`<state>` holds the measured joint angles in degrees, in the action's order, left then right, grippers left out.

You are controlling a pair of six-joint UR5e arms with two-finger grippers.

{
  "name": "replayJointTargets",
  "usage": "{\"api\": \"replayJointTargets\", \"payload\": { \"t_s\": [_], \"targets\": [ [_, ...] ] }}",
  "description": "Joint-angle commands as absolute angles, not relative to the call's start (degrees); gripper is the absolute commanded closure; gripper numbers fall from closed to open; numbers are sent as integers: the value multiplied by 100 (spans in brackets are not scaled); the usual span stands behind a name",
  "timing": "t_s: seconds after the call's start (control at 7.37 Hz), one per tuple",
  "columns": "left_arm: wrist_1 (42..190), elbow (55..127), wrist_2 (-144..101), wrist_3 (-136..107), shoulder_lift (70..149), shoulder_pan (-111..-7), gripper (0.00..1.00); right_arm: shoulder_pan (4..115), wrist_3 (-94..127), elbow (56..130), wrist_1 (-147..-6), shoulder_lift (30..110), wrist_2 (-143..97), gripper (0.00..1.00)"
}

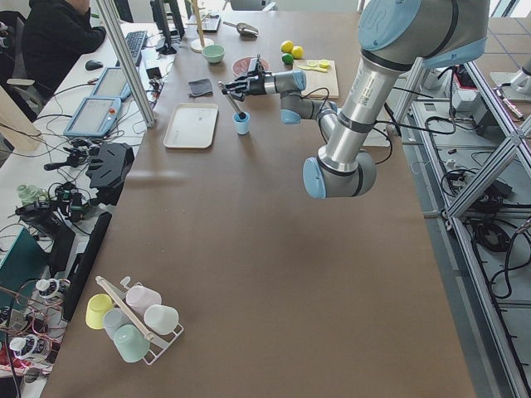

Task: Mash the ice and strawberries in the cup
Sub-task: 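Press the metal rod down on the strawberry and ice in the cup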

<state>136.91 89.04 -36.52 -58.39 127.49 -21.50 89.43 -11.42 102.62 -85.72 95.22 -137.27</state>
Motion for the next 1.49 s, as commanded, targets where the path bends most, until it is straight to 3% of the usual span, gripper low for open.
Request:
{"api": "replayJointTargets", "payload": {
  "t_s": [0.0,1.36],
  "targets": [
    [13720,8702,-3630,-5862,12805,-2101,76,8939,-1143,10266,-8587,9527,-13729,1],
    [13649,8668,-3657,-5923,13052,-2321,76,8938,-1151,10266,-8578,9571,-13720,1]
  ]
}}
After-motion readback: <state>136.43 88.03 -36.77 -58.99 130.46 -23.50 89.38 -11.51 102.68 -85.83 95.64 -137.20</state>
